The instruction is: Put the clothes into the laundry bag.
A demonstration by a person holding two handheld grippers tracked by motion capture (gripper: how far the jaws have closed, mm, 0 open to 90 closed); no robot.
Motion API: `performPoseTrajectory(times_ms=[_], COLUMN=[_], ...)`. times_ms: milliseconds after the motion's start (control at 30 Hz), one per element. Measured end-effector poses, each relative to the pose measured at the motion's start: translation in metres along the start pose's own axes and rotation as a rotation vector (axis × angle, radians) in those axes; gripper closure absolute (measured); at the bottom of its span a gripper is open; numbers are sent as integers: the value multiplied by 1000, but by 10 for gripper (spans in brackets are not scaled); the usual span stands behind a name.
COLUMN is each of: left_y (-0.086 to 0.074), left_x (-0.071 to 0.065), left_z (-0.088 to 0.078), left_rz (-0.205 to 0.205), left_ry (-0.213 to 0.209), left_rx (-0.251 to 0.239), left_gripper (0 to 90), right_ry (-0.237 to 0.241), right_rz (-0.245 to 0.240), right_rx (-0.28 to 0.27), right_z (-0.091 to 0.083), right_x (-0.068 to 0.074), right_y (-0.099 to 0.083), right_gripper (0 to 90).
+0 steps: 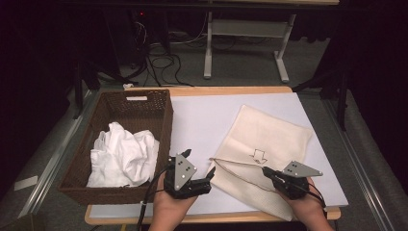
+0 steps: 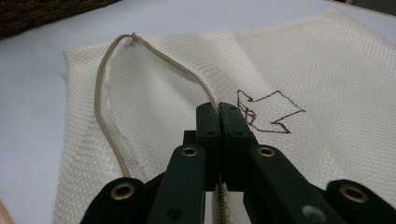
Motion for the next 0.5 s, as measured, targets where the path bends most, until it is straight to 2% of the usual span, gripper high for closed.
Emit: performPoseTrajectory(times_ms=[133,300,500], left_y=[5,6,5], left_x=[13,31,57], left_z=[-9,-18,-30], left_rz=[-11,-23,-48], left_ry=[28,57,110], left_rx=[-20,-19,-36], left_gripper=[108,85,84], right_ry=[16,2,2], right_rz=[-1,1,-11], right_rx=[-9,-32,-29], right_z=[-1,-3,-3], right_x=[-1,-1,0], right_y=[0,2,2], right_gripper=[882,881,877])
Point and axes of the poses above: each handheld gripper's, and its own axes: z roughly forward along the jaws, y roughly out of its top, x roughly to its left, the point moved 2 cm from there along z, roughly forward along the jaws, and after that the axes turned 11 degrees about y, right-handed, at the moved point
